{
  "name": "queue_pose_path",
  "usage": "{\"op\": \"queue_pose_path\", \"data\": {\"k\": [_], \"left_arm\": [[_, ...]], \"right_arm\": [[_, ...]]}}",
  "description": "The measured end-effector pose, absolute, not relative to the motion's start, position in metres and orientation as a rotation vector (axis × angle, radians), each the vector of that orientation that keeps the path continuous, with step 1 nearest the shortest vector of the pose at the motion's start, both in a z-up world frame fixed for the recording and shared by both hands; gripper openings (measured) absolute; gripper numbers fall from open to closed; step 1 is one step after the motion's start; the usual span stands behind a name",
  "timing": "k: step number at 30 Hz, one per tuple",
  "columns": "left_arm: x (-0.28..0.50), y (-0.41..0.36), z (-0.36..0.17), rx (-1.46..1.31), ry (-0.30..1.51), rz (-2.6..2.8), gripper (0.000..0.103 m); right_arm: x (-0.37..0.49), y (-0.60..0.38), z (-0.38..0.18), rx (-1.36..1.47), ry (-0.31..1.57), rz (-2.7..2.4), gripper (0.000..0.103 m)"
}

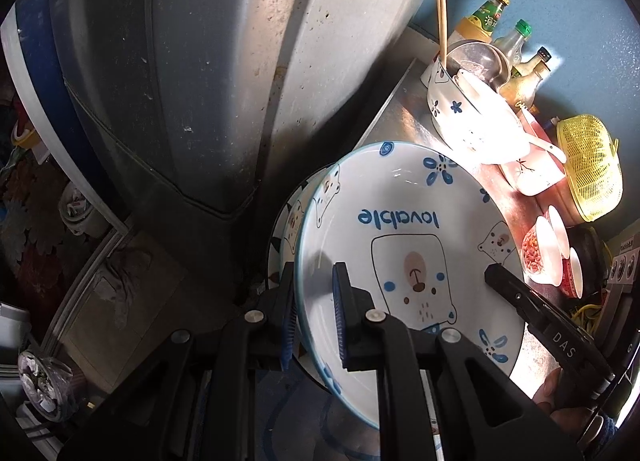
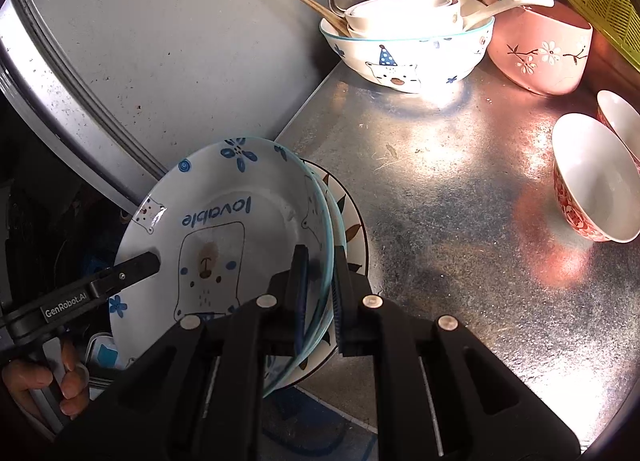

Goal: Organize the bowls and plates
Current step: 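Lower the held plate onto the 'lovable' plate stack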

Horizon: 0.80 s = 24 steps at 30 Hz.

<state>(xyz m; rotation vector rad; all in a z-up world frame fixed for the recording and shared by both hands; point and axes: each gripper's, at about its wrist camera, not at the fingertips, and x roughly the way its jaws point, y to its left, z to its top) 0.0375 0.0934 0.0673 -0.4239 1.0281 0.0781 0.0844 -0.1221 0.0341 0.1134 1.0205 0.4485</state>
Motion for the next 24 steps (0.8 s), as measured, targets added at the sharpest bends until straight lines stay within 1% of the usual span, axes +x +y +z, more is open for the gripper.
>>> {"op": "queue_pose_path", "data": {"k": [16,18,20,22,24], "left_arm": [[0.047,0.083,0.058,-0.393,1.084,0.06,0.016],[0.048,0.084,0.058,-0.396,1.084,0.06,0.018],[0.049,0.084,0.058,-0.396,1.086,0.061,0.024],[0.051,0.084,0.059,-0.398,1.09,0.063,0.026],[0.052,0.082,0.06,-0.396,1.095,0.06,0.032]], "right_arm": [[0.089,-0.128,0.031,0.095,1.012,0.41,0.012],[0.089,-0.128,0.03,0.095,1.013,0.41,0.012],[0.089,-0.127,0.029,0.095,1.016,0.416,0.012],[0.089,-0.125,0.029,0.088,1.017,0.419,0.013],[0.089,-0.125,0.029,0.089,1.018,0.427,0.015]]}}
